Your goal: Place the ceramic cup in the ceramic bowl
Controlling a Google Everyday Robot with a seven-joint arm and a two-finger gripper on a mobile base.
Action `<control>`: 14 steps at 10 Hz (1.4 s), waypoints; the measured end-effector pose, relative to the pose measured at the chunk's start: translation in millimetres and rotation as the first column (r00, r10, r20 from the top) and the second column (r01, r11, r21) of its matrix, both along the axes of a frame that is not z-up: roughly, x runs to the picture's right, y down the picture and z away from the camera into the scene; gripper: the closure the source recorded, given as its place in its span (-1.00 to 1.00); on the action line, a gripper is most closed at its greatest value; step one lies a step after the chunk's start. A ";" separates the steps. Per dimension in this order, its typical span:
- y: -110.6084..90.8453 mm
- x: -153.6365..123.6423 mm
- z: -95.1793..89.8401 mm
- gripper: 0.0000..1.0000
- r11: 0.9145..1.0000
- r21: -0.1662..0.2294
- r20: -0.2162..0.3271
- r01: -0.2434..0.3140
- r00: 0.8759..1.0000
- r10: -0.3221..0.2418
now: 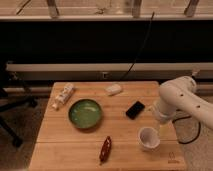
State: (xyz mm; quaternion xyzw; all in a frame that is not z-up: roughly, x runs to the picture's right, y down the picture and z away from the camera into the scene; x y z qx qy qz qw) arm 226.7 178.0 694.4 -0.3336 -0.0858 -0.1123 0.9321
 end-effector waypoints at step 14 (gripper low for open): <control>51.5 -38.5 31.3 0.01 0.998 -0.001 0.124 0.065 0.990 -0.064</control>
